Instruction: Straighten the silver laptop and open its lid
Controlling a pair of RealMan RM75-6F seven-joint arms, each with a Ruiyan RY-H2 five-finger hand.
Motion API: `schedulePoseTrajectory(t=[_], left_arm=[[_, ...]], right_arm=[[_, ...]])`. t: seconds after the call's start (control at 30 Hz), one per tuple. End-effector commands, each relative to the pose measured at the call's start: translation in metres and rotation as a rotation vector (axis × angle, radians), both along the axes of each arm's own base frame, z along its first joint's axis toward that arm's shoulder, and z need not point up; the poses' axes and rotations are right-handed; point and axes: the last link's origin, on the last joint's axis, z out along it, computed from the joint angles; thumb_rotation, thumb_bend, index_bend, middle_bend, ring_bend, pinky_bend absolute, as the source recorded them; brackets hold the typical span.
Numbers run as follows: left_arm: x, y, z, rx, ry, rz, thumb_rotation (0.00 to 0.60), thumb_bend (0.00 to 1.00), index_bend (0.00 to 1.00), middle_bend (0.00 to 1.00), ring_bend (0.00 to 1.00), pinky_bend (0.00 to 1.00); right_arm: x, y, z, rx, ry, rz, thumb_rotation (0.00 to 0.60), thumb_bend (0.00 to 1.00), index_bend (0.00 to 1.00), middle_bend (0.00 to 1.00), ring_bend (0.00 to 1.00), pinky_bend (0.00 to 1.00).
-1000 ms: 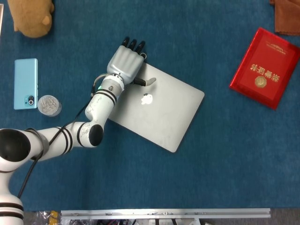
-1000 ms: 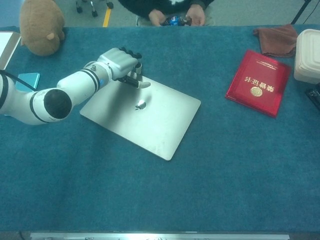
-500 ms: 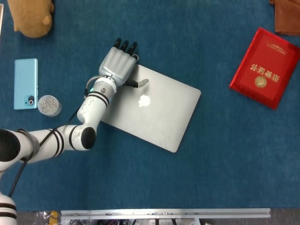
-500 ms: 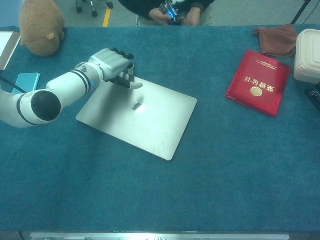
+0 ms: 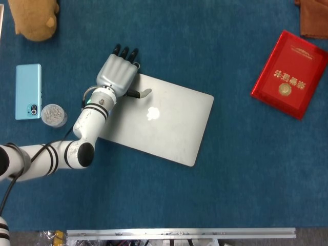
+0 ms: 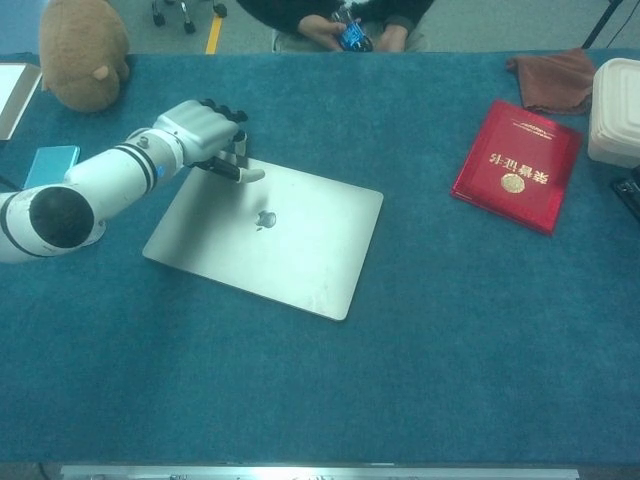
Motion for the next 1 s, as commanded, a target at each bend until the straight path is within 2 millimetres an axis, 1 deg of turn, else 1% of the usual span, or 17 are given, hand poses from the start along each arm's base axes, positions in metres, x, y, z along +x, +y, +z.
schedulePoseTrajectory(t=[0.03,0.3,0.43,1.0], left_arm=[[-0.004,-0.001,0.002,0.003,0.004,0.005,0.043,0.17,0.32,0.0,0.0,0.0],[-0.013,-0.005,0.012,0.015,0.008,0.014,0.042,0.17,0.32,0.0,0.0,0.0],[-0.022,-0.009,0.02,0.023,0.006,0.034,0.043,0.17,0.32,0.0,0.0,0.0],[-0.045,-0.023,0.038,0.038,0.017,0.068,0.043,0.17,0.32,0.0,0.0,0.0]], right_arm=[[0.001,0.0,-0.001,0.001,-0.001,0.003,0.6,0.13,0.0,0.02,0.0,0.03],[0.004,0.001,-0.002,0.003,-0.003,0.013,0.6,0.13,0.0,0.02,0.0,0.03],[0.005,0.002,-0.003,0.004,-0.006,0.015,0.6,0.13,0.0,0.02,0.0,0.03],[0.011,0.005,-0.004,0.005,-0.014,0.037,0.6,0.13,0.0,0.02,0.0,0.03]])
